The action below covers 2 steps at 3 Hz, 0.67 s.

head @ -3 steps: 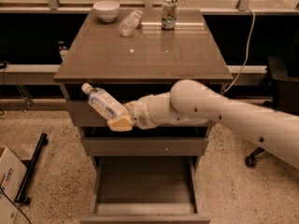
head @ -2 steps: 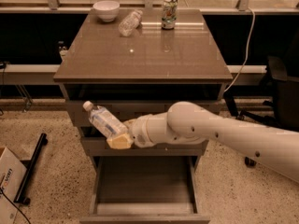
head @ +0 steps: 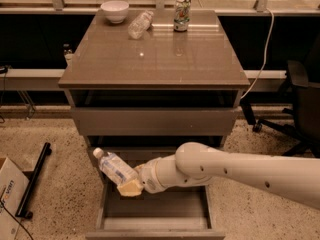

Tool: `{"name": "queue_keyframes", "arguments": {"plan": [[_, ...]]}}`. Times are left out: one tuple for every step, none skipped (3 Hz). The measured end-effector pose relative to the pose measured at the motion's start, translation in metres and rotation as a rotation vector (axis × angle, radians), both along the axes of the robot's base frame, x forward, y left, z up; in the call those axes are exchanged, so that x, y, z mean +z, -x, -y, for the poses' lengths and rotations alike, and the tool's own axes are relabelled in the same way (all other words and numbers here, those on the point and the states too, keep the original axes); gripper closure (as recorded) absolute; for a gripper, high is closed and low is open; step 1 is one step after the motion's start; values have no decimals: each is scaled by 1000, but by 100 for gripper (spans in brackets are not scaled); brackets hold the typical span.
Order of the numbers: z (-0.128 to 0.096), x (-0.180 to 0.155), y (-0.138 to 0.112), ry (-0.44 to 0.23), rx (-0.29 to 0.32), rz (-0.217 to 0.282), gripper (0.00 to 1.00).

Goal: Place blue plastic bottle into bottom drawer

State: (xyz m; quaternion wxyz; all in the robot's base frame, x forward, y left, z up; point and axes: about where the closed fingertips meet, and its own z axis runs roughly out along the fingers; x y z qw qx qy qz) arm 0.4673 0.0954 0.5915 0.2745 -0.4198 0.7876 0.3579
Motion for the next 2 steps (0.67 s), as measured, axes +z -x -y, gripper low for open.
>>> {"name": "queue_keyframes", "arguments": {"plan": [[0,-5,4,6,0,-5,100],[-3,-8,3,20,5,-10,100]]}}
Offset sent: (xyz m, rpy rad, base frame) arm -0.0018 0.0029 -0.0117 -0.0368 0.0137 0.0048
